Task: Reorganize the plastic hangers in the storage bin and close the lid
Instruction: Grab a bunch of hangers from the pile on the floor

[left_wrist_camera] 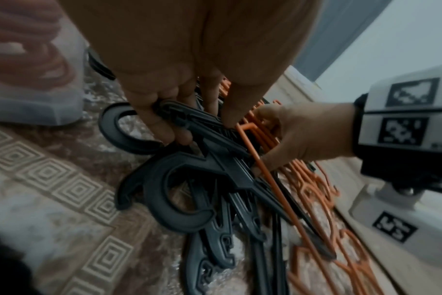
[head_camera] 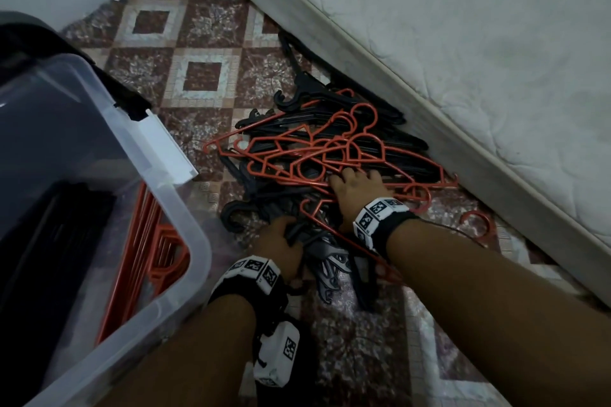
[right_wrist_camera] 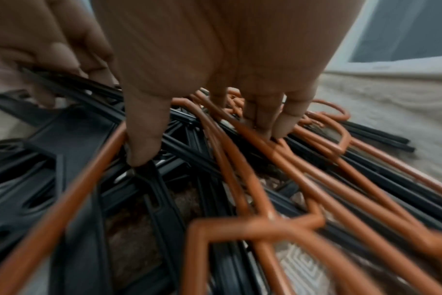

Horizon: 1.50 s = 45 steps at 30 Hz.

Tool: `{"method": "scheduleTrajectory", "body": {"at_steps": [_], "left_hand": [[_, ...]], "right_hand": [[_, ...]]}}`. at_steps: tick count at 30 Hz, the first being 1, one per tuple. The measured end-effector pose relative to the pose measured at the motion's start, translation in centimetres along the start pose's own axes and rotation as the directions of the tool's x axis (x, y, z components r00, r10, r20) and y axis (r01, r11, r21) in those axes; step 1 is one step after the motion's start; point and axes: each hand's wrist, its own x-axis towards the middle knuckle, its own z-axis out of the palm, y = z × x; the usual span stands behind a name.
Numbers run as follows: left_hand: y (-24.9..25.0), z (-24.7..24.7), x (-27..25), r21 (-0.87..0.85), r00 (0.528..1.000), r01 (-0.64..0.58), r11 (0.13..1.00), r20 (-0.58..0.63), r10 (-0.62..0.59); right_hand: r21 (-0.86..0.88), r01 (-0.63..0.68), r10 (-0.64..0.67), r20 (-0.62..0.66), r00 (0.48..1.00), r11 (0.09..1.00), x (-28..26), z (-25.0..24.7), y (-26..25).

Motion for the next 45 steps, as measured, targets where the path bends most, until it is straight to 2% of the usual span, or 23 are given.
{"method": "scheduleTrajectory", "body": {"at_steps": [2, 5, 9, 11, 13, 16, 17, 18, 19, 20, 22, 26, 30, 33, 36, 40, 45], "left_hand": [[0.2, 0.1, 0.0, -0.025, 1.000, 0.020, 0.999, -0.001, -0.020], [0.4, -0.1, -0.1, -0.126, 0.986, 0.112, 0.986, -0.107, -0.126], [1.3, -0.3, -0.2, -0.040, 0.953, 0.236, 0.971, -0.187, -0.240], [2.0, -0.4, -0.7, 0.016, 0.965, 0.207, 0.978, -0.167, -0.202], [1.6, -0.2, -1.2, 0.110, 0.987, 0.100, 0.989, -0.139, -0.084], [1.4, 0.5, -1.2, 0.112, 0.989, 0.132, 0.985, -0.074, -0.124], [1.6, 0.6, -1.2, 0.069, 0.976, 0.197, 0.978, -0.112, -0.188], [1.7, 0.5, -1.3, 0.015, 0.938, 0.304, 0.953, -0.182, -0.297], [1.7, 0.4, -1.3, 0.001, 0.909, 0.361, 0.933, -0.226, -0.351], [1.8, 0.5, -1.1, 0.003, 0.910, 0.359, 0.934, -0.223, -0.349], [2.2, 1.0, -0.9, 0.082, 0.944, 0.323, 0.943, -0.104, -0.314], [2.9, 0.9, 0.0, -0.015, 0.943, 0.331, 0.943, 0.002, -0.331], [3.1, -0.2, 0.3, -0.261, 0.967, 0.250, 0.932, 0.113, -0.228], [3.2, -0.7, 0.0, -0.498, 0.962, 0.272, 0.823, 0.136, -0.236], [4.3, -1.5, -1.1, -0.679, 0.967, 0.250, 0.690, 0.207, -0.146], [7.2, -2.9, -3.2, -0.796, 0.958, 0.248, 0.553, 0.286, -0.018], [10.3, -5.0, -6.7, -0.875, 0.936, 0.310, 0.372, 0.349, 0.038]], "right_hand": [[0.006, 0.019, -0.019, 0.027, 0.999, 1.000, 0.1, -0.2, -0.3], [0.024, 0.047, -0.049, 0.057, 0.997, 0.999, 0.2, -0.4, -0.1], [0.011, 0.010, -0.011, 0.048, 0.999, 1.000, -0.2, 0.2, 0.2], [0.006, -0.004, 0.003, 0.057, 0.998, 1.000, -0.3, 0.4, 0.2], [-0.019, -0.017, 0.018, 0.057, 0.998, 1.000, -0.3, 0.4, 0.1], [-0.041, -0.067, 0.070, 0.066, 0.995, 0.997, -0.1, 0.2, -0.2], [-0.033, -0.074, 0.077, 0.083, 0.994, 0.997, -0.1, 0.1, -0.3], [-0.025, -0.076, 0.078, 0.097, 0.992, 0.997, 0.0, 0.0, -0.3], [-0.019, -0.076, 0.078, 0.110, 0.991, 0.997, -0.1, -0.1, -0.3], [-0.010, -0.076, 0.077, 0.123, 0.989, 0.997, -0.1, -0.1, -0.2], [0.018, -0.076, 0.072, 0.139, 0.988, 0.997, -0.2, -0.1, 0.0], [0.033, -0.035, 0.031, 0.128, 0.991, 0.999, -0.5, -0.1, 0.4], [0.035, 0.020, -0.026, 0.164, 0.986, 0.999, -0.4, -0.9, 0.7], [0.081, 0.064, -0.077, 0.178, 0.981, 0.995, -0.7, -1.8, 1.3], [0.143, 0.115, -0.135, 0.139, 0.981, 0.983, -1.9, -2.5, 1.6], [0.284, 0.185, -0.198, 0.016, 0.980, 0.941, -4.2, -4.2, 1.8], [0.426, 0.248, -0.244, -0.066, 0.968, 0.870, -7.2, -8.0, 2.8]]}}
